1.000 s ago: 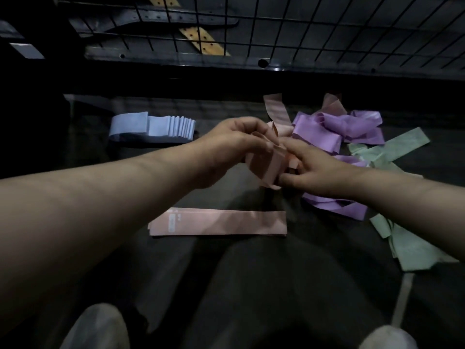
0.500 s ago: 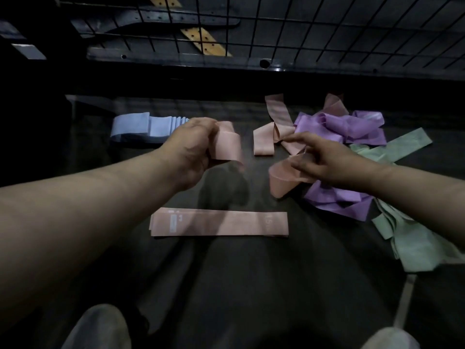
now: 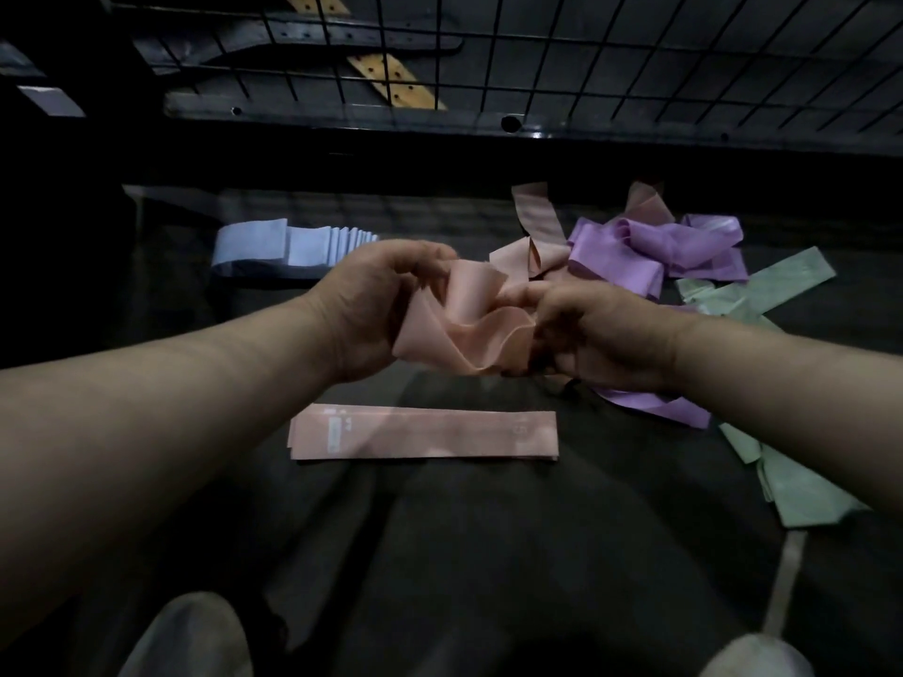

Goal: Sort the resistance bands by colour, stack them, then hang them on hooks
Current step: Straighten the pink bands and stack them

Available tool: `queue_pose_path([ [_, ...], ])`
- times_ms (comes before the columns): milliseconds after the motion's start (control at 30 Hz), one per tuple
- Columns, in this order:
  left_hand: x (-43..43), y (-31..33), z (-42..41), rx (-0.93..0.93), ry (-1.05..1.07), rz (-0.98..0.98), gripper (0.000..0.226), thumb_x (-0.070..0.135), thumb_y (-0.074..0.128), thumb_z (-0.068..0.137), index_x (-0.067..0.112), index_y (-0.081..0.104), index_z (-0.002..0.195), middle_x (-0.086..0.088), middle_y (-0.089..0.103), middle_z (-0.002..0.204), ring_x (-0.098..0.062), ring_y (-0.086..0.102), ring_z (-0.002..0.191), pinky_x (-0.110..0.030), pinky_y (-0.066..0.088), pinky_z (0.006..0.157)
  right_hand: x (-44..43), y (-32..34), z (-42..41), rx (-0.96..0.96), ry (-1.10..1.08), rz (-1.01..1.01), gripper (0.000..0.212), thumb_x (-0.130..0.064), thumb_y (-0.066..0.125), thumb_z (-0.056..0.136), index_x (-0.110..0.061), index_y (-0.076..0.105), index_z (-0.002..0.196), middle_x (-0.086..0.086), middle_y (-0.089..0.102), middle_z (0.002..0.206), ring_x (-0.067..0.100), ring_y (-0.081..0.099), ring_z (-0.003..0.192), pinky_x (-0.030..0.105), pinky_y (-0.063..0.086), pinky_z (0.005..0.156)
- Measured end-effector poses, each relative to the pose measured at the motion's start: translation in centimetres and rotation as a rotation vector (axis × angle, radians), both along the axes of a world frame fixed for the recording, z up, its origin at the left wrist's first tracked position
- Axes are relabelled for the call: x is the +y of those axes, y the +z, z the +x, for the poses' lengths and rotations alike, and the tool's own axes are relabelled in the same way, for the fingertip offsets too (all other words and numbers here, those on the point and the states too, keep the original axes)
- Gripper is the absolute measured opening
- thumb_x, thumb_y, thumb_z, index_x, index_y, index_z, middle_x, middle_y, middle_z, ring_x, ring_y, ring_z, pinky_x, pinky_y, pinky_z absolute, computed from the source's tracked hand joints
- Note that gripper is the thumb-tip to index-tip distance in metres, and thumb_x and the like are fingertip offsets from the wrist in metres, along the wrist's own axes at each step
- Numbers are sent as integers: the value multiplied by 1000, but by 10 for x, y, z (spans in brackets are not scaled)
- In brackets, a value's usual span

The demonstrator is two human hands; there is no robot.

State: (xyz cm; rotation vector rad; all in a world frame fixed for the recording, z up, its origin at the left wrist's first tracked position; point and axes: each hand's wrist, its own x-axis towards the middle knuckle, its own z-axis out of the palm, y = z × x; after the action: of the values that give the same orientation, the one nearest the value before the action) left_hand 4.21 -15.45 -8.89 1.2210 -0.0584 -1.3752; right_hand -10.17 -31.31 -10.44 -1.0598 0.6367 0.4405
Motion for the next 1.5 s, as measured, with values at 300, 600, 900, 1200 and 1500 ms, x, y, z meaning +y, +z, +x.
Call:
queue_pose_path([
  [300, 8, -5, 4, -26, 91, 40, 34, 0, 48, 61, 8, 71, 85, -9, 63, 80, -21, 59, 69, -33, 52, 74, 0, 14, 4, -32, -132, 84, 12, -22, 51, 89, -16, 62, 88, 5, 62, 81, 16, 57, 68, 28, 44, 62],
  [600, 20, -10, 3, 55, -52, 38, 56, -11, 35, 71, 1, 63, 118, -25, 64, 105, -36, 65, 86, -45, 58, 76, 9, 7, 0, 84, -116, -24, 24, -37, 59, 90, -16, 57, 101, 9, 62, 94, 19, 61, 76, 27, 52, 60],
  [900, 12, 0, -2, 162, 13, -6, 69, -8, 28, 68, 7, 59, 128, -22, 64, 111, -35, 66, 91, -44, 59, 73, 19, 8, -6, 90, 7, 94, 80, -71, 32, 92, -8, 55, 137, 13, 62, 134, 25, 57, 126, 40, 37, 107],
  [1200, 0, 4, -1, 216, 120, -55, 60, -13, 19, 69, 5, 56, 113, -27, 55, 111, -44, 57, 103, -53, 58, 81, 43, 23, -21, -63, 400, -307, 40, -19, 76, 80, -12, 63, 117, 8, 69, 116, 23, 64, 114, 35, 50, 102],
  [1500, 7, -9, 6, 208, 275, 35, 39, 1, 47, 79, 1, 53, 118, -18, 56, 112, -27, 60, 99, -33, 56, 89, 6, 31, -18, -36, -44, -470, 48, -14, 79, 66, -7, 64, 111, 22, 70, 109, 41, 64, 109, 63, 45, 100],
])
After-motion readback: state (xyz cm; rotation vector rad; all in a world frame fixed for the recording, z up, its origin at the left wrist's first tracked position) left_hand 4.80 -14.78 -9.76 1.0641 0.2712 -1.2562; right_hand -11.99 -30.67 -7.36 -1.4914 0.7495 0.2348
